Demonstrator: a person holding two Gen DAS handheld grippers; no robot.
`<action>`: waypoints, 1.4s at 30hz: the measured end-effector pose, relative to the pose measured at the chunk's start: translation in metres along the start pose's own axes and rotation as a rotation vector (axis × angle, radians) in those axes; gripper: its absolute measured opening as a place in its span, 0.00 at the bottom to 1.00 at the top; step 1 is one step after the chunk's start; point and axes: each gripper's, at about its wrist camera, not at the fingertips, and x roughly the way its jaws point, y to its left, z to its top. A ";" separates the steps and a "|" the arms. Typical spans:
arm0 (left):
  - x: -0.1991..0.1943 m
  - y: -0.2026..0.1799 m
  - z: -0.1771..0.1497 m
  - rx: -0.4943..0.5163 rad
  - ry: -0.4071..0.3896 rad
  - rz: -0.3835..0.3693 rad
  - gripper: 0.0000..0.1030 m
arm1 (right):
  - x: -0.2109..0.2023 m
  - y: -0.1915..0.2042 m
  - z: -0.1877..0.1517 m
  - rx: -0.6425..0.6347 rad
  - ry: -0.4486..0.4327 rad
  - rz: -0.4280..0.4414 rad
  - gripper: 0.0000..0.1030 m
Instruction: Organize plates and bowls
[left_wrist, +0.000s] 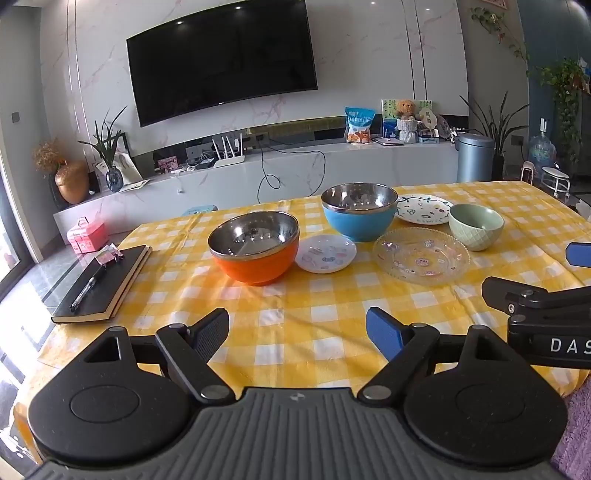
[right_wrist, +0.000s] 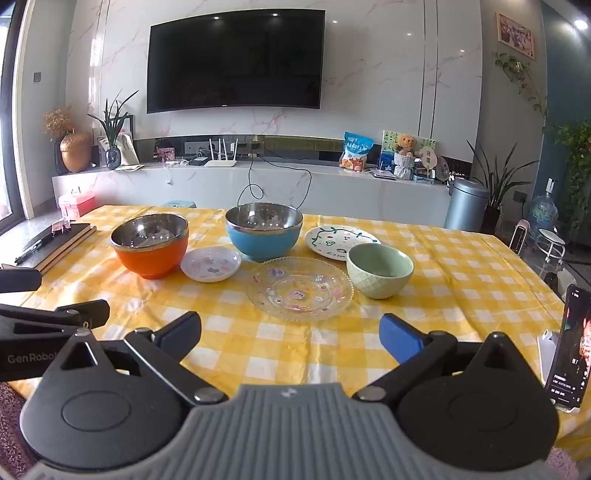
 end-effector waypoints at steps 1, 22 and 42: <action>-0.001 0.000 -0.001 -0.001 -0.001 0.001 0.96 | 0.000 0.000 0.000 0.000 0.000 0.000 0.98; 0.008 -0.001 0.002 0.005 0.016 -0.002 0.96 | 0.002 0.002 -0.002 0.004 0.011 0.007 0.98; 0.007 -0.002 -0.003 0.006 0.034 -0.005 0.96 | 0.003 0.001 -0.002 0.006 0.013 0.008 0.98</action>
